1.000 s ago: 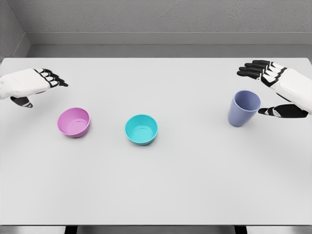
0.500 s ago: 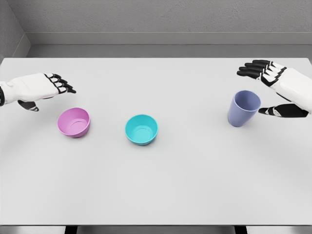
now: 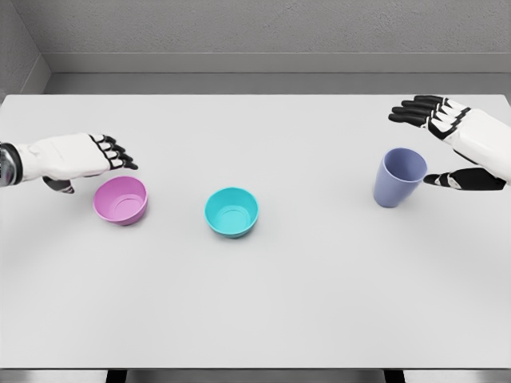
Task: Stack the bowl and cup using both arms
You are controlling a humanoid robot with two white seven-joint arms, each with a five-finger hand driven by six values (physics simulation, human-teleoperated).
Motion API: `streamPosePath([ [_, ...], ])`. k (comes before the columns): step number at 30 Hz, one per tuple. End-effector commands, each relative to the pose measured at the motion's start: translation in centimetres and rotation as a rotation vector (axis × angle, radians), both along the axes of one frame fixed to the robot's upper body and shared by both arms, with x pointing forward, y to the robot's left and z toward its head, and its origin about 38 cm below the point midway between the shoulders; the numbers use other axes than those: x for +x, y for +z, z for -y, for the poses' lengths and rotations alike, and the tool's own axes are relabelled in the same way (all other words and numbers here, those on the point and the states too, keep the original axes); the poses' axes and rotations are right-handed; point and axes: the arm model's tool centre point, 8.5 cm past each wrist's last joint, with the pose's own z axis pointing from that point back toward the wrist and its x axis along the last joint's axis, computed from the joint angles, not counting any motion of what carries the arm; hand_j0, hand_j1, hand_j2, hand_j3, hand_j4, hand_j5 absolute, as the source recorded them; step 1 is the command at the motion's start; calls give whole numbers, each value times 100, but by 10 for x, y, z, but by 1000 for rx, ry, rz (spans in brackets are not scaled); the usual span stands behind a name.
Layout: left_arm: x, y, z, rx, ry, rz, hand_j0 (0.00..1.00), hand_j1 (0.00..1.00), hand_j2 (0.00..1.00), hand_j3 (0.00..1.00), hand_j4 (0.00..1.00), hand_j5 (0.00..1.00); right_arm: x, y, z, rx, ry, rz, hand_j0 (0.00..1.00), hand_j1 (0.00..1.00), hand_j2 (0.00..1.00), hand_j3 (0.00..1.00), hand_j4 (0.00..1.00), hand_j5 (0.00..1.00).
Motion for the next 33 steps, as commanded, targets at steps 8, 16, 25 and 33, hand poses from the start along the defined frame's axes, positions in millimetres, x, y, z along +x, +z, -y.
streamPosePath([
  [8,-9,-3,14,1,-47,-10,100,100,100,100,100,100,0,2,2,-5,-2,-2,100,100,100,100,100,100],
  [16,-10,-6,18,-8,-53,-17,100,100,100,100,100,100,0,7,6,0,-14,13,100,100,100,100,100,100],
  [25,-15,-9,22,4,-71,-22,100,100,100,100,100,100,0,9,8,-4,-18,18,100,100,100,100,100,100],
  [33,-19,-12,28,15,-96,-29,100,100,100,100,100,100,0,10,9,-10,-18,18,100,100,100,100,100,100],
])
